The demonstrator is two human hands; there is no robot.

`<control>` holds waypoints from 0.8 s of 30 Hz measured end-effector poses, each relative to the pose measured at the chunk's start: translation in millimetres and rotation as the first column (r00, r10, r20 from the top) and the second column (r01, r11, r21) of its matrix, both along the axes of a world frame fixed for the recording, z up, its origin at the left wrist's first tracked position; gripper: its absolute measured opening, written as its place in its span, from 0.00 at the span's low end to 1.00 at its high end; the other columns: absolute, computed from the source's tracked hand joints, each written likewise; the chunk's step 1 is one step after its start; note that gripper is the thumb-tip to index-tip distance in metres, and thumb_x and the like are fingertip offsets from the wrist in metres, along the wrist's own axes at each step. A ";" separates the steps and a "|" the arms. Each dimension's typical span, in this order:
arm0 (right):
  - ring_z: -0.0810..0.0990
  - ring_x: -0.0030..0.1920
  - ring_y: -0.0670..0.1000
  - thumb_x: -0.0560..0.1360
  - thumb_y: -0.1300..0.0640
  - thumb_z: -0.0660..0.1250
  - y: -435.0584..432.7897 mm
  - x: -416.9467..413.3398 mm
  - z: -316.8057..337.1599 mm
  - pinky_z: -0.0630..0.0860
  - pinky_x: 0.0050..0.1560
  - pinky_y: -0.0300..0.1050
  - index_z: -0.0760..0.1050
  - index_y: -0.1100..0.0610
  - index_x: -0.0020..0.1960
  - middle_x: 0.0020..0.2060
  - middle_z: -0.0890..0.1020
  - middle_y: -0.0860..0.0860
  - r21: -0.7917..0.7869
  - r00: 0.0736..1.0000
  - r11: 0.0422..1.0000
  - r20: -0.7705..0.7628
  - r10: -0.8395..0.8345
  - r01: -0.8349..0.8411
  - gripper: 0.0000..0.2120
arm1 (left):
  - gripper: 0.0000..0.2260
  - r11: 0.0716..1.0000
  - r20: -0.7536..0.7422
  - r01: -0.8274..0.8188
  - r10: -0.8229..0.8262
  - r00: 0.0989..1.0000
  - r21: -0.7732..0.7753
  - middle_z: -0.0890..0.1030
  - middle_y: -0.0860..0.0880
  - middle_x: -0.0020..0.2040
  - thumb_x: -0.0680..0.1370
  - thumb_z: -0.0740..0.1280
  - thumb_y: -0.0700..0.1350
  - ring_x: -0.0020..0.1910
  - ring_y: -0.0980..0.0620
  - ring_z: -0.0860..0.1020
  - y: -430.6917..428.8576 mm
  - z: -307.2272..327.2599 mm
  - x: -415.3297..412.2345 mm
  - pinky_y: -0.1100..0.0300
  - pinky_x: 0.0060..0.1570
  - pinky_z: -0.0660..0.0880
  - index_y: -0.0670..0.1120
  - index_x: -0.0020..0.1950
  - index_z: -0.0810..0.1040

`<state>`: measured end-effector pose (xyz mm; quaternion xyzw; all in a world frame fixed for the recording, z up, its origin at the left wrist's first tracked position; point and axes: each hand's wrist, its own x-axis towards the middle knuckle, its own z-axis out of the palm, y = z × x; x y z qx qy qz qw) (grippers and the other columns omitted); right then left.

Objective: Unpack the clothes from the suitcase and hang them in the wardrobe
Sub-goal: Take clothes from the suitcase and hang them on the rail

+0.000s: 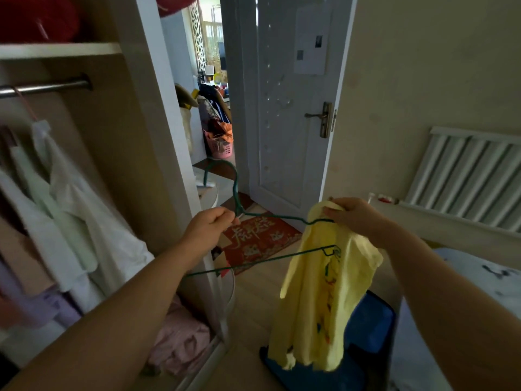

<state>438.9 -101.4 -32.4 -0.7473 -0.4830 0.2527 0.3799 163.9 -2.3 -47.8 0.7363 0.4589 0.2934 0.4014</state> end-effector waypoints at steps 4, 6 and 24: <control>0.79 0.51 0.55 0.77 0.55 0.64 6.3 -13.7 -1.6 0.75 0.50 0.46 0.80 0.55 0.56 0.49 0.81 0.51 -0.036 0.961 0.994 0.262 -0.093 0.106 0.11 | 0.11 0.992 -0.113 -0.012 0.026 0.993 0.122 0.81 0.55 0.41 0.80 0.62 0.51 0.43 0.55 0.78 -18.5 -2.7 28.4 0.57 0.44 0.73 0.55 0.39 0.79; 0.79 0.51 0.57 0.77 0.55 0.62 7.4 -28.7 -2.2 0.76 0.51 0.49 0.80 0.56 0.55 0.50 0.82 0.55 -0.011 0.947 0.989 0.288 -0.141 0.150 0.12 | 0.11 0.989 -0.096 -0.049 0.063 0.993 0.142 0.80 0.55 0.40 0.80 0.62 0.51 0.42 0.55 0.77 -28.9 -9.9 44.1 0.58 0.42 0.71 0.54 0.40 0.79; 0.78 0.52 0.58 0.76 0.40 0.61 -12.9 -53.7 -6.5 0.66 0.55 0.51 0.77 0.49 0.51 0.47 0.82 0.52 0.174 0.869 0.979 0.461 -0.180 0.110 0.14 | 0.07 0.845 0.331 -0.375 0.254 0.909 0.382 0.78 0.53 0.50 0.77 0.67 0.47 0.50 0.57 0.75 -38.4 -22.6 38.7 0.67 0.49 0.73 0.46 0.52 0.78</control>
